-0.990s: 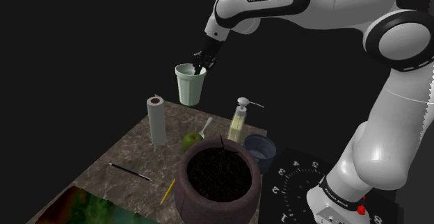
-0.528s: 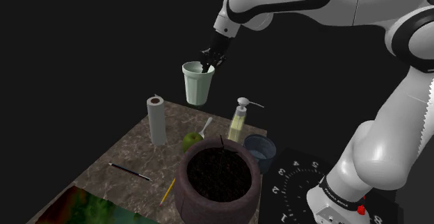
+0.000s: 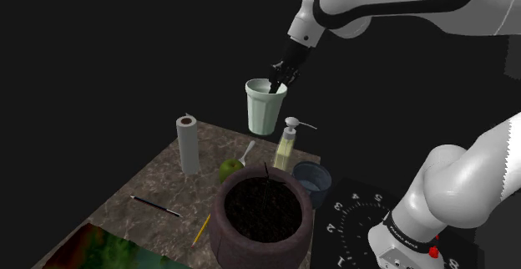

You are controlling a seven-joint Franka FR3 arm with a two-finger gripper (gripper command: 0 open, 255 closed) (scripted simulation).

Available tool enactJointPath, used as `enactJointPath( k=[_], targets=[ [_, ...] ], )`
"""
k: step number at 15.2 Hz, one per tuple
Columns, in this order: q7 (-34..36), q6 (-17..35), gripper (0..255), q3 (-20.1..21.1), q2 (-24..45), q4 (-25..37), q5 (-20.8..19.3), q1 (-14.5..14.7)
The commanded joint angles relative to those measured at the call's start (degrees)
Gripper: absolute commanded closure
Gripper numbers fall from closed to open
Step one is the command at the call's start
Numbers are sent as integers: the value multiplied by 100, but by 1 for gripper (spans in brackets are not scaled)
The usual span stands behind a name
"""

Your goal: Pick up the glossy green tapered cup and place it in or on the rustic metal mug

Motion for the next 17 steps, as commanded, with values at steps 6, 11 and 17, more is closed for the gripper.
enactJointPath(
  k=[6, 11, 17],
  targets=[
    [81, -408, 255, -12, -1658, -1239, -23, -22],
    [178, -970, 255, -47, -2878, -1894, -75, -59],
    [240, -1382, 255, -79, -3830, -2432, -114, -91]
  ],
)
